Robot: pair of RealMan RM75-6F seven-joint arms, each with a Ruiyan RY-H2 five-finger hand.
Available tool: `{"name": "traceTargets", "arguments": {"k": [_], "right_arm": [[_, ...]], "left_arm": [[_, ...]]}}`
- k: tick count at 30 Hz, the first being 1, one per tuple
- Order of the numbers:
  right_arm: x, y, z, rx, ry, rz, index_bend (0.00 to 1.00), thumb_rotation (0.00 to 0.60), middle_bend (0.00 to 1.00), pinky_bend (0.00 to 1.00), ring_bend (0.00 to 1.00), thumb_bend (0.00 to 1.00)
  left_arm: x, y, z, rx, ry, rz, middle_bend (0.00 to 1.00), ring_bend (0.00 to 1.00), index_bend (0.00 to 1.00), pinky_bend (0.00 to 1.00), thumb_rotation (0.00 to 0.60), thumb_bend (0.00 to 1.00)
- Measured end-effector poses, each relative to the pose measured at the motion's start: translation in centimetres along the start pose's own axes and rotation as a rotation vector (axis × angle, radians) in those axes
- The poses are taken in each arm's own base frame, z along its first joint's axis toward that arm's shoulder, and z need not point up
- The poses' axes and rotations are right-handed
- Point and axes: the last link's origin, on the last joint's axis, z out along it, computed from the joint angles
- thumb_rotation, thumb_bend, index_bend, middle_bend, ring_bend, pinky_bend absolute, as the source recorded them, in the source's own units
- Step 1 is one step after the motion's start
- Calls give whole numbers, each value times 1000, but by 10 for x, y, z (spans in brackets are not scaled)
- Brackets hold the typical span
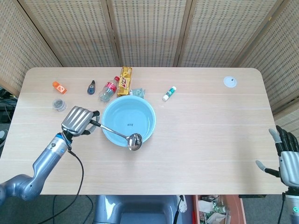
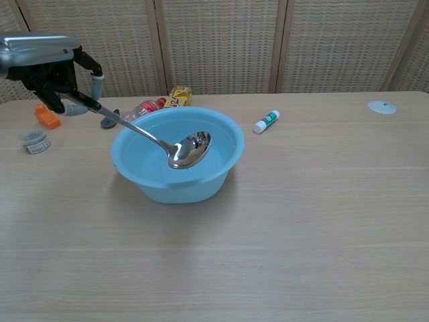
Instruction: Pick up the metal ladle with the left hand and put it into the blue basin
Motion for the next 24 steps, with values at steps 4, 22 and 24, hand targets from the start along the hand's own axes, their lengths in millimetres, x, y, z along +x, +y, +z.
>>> {"name": "traceTargets", "arguments": {"k": [4, 22, 24], "right_arm": [[-2, 3, 3, -11, -11, -1, 0, 600, 0, 0, 0, 0], [-6, 17, 18, -64, -24, -1, 0, 600, 0, 0, 0, 0], [-6, 17, 19, -66, -24, -2, 0, 600, 0, 0, 0, 0]], "left_arm": [[7, -10, 25, 59, -34, 62, 1000, 930, 882, 991, 600, 560], [4, 1, 102, 135, -137, 284, 999, 930, 882, 991, 600, 565], [2, 7, 106, 129, -140, 317, 1000, 930, 883, 990, 600, 565]]}}
